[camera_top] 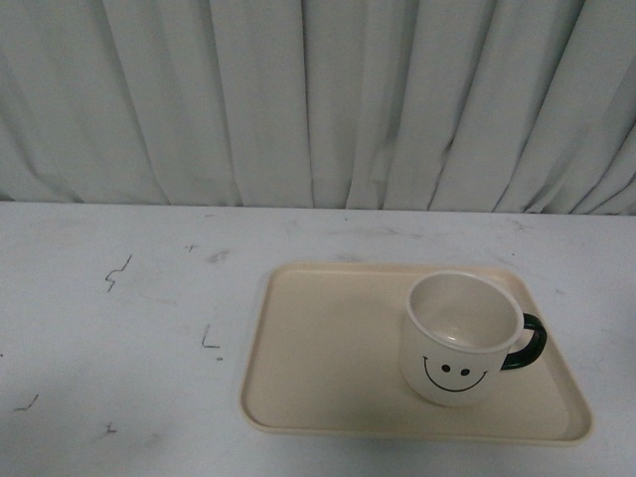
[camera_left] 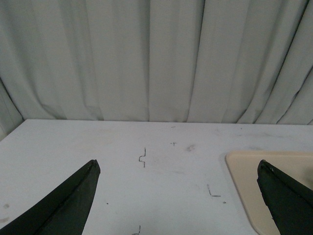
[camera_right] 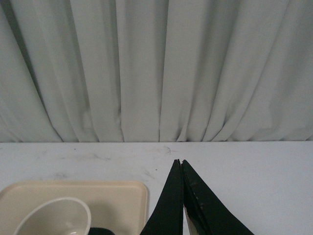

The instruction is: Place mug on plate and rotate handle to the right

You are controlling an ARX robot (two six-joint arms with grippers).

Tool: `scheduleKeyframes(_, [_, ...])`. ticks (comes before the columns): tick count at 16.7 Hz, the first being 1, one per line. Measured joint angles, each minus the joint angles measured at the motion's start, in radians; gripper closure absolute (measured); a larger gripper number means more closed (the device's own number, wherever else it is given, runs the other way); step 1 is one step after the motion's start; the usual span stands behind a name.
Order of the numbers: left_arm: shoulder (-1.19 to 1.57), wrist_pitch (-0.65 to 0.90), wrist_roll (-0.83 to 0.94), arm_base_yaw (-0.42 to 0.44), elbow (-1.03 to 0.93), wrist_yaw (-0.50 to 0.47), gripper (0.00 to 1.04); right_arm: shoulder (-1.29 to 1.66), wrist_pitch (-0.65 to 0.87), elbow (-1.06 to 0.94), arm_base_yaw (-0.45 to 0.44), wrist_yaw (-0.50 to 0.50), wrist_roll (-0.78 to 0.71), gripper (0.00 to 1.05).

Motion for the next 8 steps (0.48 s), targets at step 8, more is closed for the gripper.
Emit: scheduleKeyframes(8, [0.0, 0.0, 0.0, 0.0, 0.0, 0.0, 0.07, -0.303, -0.158, -0.174, 0.005, -0.004, 0.002, 1.03])
